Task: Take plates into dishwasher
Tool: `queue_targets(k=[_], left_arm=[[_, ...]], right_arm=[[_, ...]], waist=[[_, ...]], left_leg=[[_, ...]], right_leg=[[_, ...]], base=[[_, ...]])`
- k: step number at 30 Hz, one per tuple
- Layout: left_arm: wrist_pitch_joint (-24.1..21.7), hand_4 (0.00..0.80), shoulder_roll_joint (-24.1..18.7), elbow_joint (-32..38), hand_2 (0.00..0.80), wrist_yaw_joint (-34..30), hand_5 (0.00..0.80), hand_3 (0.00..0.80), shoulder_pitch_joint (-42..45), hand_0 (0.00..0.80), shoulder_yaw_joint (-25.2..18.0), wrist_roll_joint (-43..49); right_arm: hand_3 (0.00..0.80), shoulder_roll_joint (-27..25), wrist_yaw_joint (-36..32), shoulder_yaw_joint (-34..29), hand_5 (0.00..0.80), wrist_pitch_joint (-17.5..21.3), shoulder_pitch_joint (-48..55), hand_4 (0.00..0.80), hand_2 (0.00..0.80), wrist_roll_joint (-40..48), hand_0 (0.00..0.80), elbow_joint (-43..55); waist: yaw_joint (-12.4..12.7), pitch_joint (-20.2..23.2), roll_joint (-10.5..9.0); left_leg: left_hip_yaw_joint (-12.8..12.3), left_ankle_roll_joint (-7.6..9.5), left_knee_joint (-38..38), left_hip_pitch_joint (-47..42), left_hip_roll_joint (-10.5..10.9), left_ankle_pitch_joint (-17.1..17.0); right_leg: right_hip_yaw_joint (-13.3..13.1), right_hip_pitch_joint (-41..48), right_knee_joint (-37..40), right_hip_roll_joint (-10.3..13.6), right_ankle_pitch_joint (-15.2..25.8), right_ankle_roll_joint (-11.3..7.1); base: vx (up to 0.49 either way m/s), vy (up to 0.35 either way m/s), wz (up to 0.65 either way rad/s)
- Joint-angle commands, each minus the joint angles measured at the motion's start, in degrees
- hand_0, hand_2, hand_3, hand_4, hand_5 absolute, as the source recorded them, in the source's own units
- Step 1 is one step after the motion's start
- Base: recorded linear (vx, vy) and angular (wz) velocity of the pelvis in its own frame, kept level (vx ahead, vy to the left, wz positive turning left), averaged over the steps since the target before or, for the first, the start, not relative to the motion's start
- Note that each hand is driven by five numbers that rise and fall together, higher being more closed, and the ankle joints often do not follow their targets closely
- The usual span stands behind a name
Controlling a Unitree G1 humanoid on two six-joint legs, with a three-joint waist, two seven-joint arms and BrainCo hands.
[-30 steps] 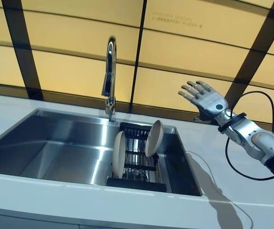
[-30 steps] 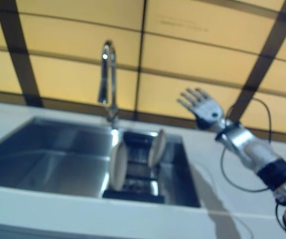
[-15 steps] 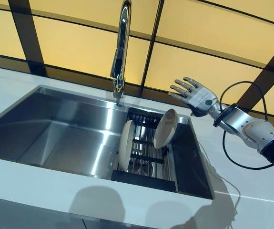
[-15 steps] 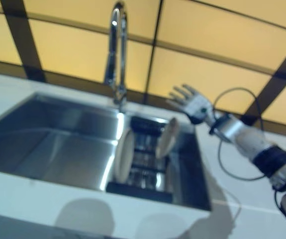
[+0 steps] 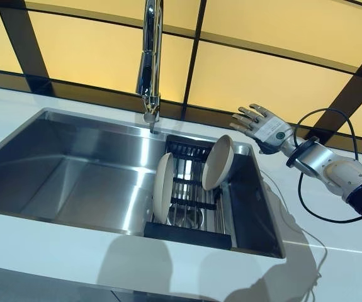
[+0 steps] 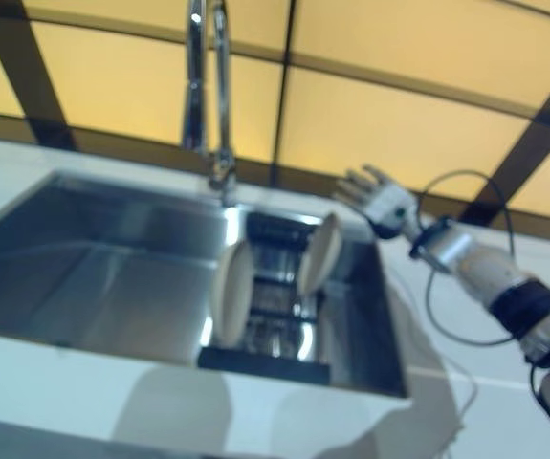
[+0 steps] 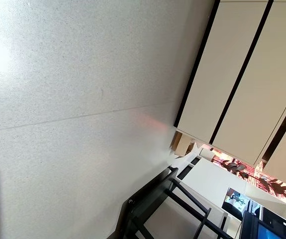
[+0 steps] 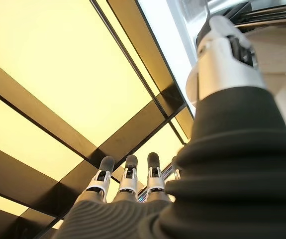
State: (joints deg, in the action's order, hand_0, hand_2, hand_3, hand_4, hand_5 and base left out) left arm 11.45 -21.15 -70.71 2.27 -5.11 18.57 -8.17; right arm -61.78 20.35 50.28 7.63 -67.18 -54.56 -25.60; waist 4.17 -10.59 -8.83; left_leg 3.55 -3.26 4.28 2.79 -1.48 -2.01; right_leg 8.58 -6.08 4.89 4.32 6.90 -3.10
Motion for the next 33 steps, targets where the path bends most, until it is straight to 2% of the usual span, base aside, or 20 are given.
queue_targets(k=[1, 33], left_arm=[[-0.6, 0.000, 0.1, -0.4, 0.000, 0.2, 0.000, 0.000, -1.8, 0.000, 2.0, -1.0], [-1.5, 0.000, 0.8, 0.5, 0.000, 1.5, 0.000, 0.000, -2.8, 0.000, 2.7, -3.6]], right_arm=[[0.000, -2.4, 0.4, 0.3, 0.000, -0.4, -4.1, 0.000, 0.000, 1.0, 0.000, -1.0], [0.000, -0.6, -0.8, 1.4, 0.000, -1.5, -5.9, 0.000, 0.000, 2.0, 0.000, 3.2]], waist=[[1.6, -0.3, -0.36], [2.3, -3.3, 0.08]], left_leg=[[0.4, 3.48, 0.7, 1.6, 2.2, 0.9], [1.1, 2.86, 0.7, 3.7, 2.1, 0.2]], right_leg=[[0.0, 1.9, 0.1, 0.7, -0.4, -4.37], [0.6, 0.6, 0.1, 0.6, -0.7, -3.94]], base=[[0.000, 0.000, 0.00], [0.001, 0.000, 0.00]])
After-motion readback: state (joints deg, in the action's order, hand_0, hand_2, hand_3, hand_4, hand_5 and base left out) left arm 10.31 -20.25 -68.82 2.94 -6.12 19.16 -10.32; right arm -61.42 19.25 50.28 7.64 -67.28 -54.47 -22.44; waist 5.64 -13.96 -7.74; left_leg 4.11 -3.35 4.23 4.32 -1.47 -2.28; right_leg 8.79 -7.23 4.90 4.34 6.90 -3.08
